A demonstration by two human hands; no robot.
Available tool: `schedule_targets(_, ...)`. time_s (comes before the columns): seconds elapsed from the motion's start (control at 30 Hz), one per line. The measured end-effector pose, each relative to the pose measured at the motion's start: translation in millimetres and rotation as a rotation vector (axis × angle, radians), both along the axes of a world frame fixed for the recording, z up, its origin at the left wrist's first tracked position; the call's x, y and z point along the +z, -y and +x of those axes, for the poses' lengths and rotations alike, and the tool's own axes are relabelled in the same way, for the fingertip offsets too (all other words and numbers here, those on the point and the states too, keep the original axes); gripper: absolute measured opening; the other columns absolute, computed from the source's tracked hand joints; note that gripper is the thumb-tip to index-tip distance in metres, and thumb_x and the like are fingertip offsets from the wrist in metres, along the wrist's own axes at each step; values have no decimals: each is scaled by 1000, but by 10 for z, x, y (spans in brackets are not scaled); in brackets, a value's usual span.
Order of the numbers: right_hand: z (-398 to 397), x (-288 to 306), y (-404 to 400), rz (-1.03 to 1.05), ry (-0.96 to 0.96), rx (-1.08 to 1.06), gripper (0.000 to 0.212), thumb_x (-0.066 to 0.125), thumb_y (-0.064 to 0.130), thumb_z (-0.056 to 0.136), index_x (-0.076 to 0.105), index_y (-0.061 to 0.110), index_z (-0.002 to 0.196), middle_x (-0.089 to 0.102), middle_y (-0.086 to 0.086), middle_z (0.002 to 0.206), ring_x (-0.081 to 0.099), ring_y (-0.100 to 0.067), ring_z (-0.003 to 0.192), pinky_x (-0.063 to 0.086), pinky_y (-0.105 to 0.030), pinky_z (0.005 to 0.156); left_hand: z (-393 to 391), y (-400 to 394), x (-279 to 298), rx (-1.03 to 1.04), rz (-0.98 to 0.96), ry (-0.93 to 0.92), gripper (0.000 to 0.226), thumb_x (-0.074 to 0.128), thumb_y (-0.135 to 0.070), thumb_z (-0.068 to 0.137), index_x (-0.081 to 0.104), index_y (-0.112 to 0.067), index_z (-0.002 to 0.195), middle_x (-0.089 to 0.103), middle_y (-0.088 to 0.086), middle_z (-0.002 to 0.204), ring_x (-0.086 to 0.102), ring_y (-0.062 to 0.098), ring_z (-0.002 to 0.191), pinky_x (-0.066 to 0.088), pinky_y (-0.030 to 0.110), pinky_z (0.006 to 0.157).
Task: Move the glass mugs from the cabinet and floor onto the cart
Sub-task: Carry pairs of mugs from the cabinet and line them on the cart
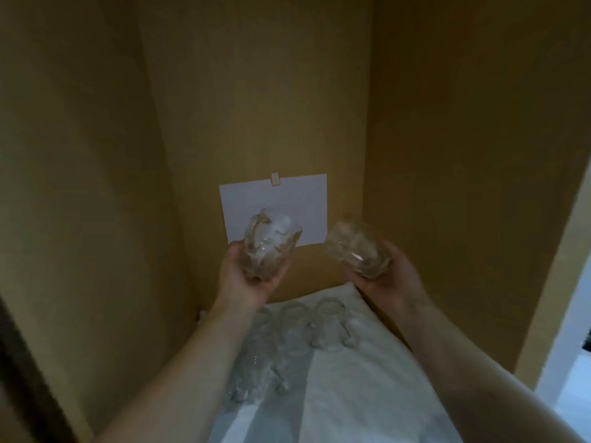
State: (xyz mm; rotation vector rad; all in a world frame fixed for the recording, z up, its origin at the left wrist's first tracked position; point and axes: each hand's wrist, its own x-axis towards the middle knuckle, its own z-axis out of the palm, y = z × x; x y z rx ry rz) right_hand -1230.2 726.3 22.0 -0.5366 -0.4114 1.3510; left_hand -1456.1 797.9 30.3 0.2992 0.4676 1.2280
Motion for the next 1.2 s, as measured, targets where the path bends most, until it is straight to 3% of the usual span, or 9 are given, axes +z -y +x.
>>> schedule_targets(0.2, -297, -86, 653, 18, -146, 28, 39, 67, 21, 91, 62, 2, 125, 63, -24, 130, 60, -43, 122, 39, -52, 112, -155, 624, -55, -172, 16, 101, 50, 75, -24, 83, 61, -6, 127, 62, 26, 128, 57, 44, 118, 48, 58, 98)
schedule_targets(0.3, -381, -217, 1010, 82, -153, -33, 68, 81, -11, 59, 59, -5, 122, 62, -32, 126, 59, -50, 119, 41, -56, 108, -152, 894, -131, -227, 11, 95, 62, 74, -15, 72, 59, -8, 132, 61, 28, 128, 56, 46, 119, 43, 60, 104)
schedule_targets(0.4, -351, -345, 1342, 126, -143, -98, 80, 96, -11, 27, 71, -8, 102, 65, -28, 123, 61, -47, 118, 44, -60, 105, -78, 1154, -205, -301, 34, 82, 59, 71, -16, 74, 60, -10, 131, 62, 28, 129, 56, 46, 120, 41, 59, 105)
schedule_targets(0.63, -116, -430, 2022, 119, -26, -158, 57, 91, 1, 51, 72, 7, 104, 72, -15, 113, 65, -47, 109, 46, -56, 102, 255, 1648, -308, -398, 86, 47, 43, 72, -32, 81, 69, -8, 117, 69, 23, 119, 62, 41, 113, 48, 58, 98)
schedule_targets(0.77, 165, -405, 2420, 148, -85, -203, 79, 100, 8, 36, 73, 8, 111, 70, -16, 121, 70, -35, 106, 58, -45, 82, 625, 1940, -278, -490, 170, 8, 39, 76, -39, 73, 77, -12, 101, 71, 17, 117, 63, 37, 112, 45, 59, 100)
schedule_targets(0.9, 584, -420, 2897, 202, -85, -217, 96, 95, 26, 60, 52, 12, 144, 55, -17, 143, 52, -34, 133, 36, -47, 114, 1154, 2235, -254, -577, 251, -80, 47, 74, -49, 76, 71, -18, 112, 68, 11, 113, 63, 27, 93, 45, 41, 88)
schedule_targets(1.0, 980, -394, 3320, 182, -68, -283, 88, 95, 38, 59, 61, 14, 137, 56, -13, 143, 53, -31, 127, 38, -46, 111, 1634, 2539, -183, -657, 324, -118, 44, 63, -52, 85, 72, -17, 108, 70, 10, 104, 67, 24, 79, 50, 37, 71)
schedule_targets(1.13, 1532, -358, 3878, 153, -81, -423, 81, 84, 49, 73, 56, 16, 142, 54, -13, 146, 52, -32, 128, 42, -44, 108, 2254, 3007, -151, -776, 328, -180, 51, 66, -46, 86, 63, -12, 124, 69, 13, 120, 67, 33, 106, 54, 45, 92)
schedule_targets(1.2, 1791, -365, 4148, 142, -50, -468, 75, 79, 46, 78, 54, 14, 142, 55, -18, 143, 54, -38, 127, 47, -49, 105, 2547, 3248, -218, -681, 575, -385, 31, 60, -23, 99, 57, -11, 127, 71, 8, 120, 66, 27, 116, 58, 37, 91)
